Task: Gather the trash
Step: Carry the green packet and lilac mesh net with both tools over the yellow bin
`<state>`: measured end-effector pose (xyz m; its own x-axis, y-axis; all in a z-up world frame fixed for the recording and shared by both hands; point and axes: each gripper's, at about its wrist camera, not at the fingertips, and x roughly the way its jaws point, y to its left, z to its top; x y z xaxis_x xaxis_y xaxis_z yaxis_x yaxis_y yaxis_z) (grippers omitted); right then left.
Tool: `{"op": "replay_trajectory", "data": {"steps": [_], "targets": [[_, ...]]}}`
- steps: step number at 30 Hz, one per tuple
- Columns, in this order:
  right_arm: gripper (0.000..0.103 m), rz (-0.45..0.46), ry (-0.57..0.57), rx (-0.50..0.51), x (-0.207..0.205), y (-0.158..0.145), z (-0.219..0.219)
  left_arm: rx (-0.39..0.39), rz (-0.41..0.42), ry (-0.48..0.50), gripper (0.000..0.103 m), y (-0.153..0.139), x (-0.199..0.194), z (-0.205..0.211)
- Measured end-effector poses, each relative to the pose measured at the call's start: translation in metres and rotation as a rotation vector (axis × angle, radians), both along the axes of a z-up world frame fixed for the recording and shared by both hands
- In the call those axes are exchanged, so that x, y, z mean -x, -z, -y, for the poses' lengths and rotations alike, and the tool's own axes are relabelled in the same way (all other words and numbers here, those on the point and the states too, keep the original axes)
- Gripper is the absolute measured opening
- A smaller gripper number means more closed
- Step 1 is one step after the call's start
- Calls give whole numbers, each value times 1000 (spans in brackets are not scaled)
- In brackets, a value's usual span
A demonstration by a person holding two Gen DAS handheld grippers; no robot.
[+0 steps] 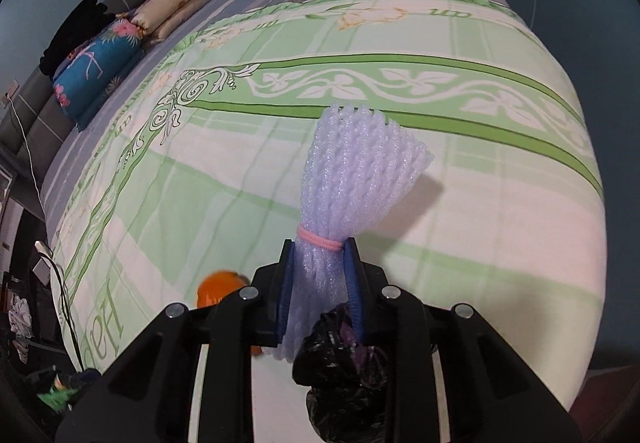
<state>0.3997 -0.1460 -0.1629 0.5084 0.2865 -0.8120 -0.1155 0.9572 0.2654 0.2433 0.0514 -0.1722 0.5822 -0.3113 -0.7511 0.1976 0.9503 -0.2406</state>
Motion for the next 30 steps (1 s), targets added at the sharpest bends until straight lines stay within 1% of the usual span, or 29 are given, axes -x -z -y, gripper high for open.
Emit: {"op": "replay_trajectory", "data": {"steps": [6, 8, 12, 16, 23, 27, 30], "targets": [[23, 43, 23, -34, 39, -23, 33, -13, 37, 15, 16, -20, 15, 12], [23, 72, 27, -49, 53, -36, 41, -20, 53, 22, 16, -27, 21, 18], [23, 123, 26, -91, 77, -65, 53, -11, 78, 32, 16, -43, 31, 26], [23, 202, 29, -132, 106, -101, 65, -3, 126, 40, 16, -65, 43, 38], [23, 369, 55, -144, 169, -170, 101, 18, 228, 62, 16, -112, 57, 58], [23, 445, 88, -133, 205, -197, 127, 9, 296, 82, 16, -142, 66, 77], [23, 495, 124, -118, 233, -212, 151, 16, 333, 119, 16, -162, 73, 100]]}}
